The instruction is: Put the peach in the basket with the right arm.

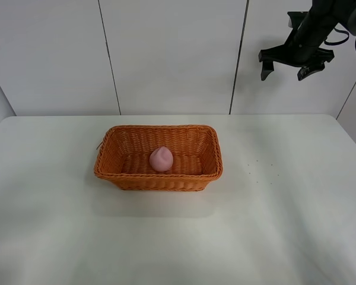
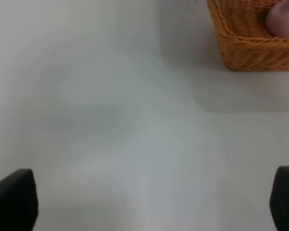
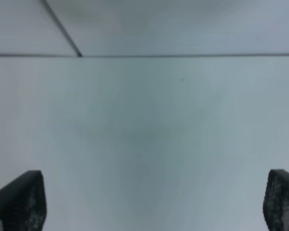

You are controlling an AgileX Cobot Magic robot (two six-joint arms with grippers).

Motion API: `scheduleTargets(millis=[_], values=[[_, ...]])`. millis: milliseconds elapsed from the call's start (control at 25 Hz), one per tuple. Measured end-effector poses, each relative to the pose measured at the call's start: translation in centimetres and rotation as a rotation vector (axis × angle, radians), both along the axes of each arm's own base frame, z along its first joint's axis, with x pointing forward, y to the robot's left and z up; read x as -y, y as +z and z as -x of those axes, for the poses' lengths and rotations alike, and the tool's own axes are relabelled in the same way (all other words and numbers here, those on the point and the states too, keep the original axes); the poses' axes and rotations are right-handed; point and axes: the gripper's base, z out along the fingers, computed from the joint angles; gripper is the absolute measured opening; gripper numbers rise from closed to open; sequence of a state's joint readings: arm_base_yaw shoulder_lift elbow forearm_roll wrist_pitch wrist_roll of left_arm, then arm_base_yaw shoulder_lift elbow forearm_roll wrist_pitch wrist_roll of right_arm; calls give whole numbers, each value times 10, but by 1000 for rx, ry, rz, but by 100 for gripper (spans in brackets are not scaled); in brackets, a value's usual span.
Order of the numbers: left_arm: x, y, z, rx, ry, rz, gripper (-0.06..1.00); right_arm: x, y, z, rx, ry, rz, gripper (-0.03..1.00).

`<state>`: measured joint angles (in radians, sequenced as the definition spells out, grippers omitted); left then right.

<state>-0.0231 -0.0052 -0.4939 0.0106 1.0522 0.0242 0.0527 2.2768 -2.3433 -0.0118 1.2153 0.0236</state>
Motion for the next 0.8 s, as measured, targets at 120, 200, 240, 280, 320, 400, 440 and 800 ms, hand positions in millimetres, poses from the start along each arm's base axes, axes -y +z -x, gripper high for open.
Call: scheduleTargets(millis=[120,200,240,280,320,400,440,800], values=[[0,0,0,0,0,0,99,1,-1,10,-36,-1,8,70],[0,0,0,0,0,0,99,2,4,21,-55,0,14,70],[0,0,0,0,0,0,99,2,7,29,-67,0,14,70],[0,0,0,0,0,0,99,3,9,37,-81,1,17,70],[0,0,0,0,0,0,99,3,15,47,-84,1,17,70],[0,0,0,0,0,0,99,5,15,68,-128,2,20,70],[0,0,0,0,0,0,99,5,20,80,-137,2,20,70],[0,0,0,0,0,0,99,13,5,225,-318,3,29,70]])
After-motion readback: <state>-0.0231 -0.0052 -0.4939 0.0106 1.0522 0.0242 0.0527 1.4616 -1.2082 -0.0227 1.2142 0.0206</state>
